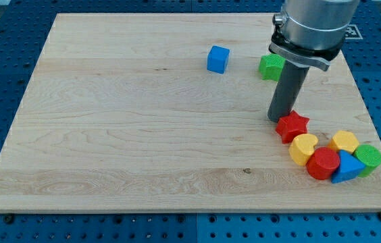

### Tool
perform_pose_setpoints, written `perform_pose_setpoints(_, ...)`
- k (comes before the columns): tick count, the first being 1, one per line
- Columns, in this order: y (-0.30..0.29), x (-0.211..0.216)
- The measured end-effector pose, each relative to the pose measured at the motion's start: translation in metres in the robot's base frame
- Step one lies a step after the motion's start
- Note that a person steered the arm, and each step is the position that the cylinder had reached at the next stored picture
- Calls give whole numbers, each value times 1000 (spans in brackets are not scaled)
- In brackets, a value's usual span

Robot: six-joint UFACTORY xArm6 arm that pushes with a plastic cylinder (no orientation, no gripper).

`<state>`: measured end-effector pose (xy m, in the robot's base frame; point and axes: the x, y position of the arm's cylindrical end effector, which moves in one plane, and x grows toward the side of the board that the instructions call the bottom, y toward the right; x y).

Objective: Slide blue cube to the group of blocks

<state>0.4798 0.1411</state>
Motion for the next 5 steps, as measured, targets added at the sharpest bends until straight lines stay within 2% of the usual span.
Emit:
perform_pose_setpoints(1,1,7)
perform_pose_setpoints(3,41,15)
perform_pose_setpoints(4,38,11)
perform_pose_setpoints(5,-10,-19)
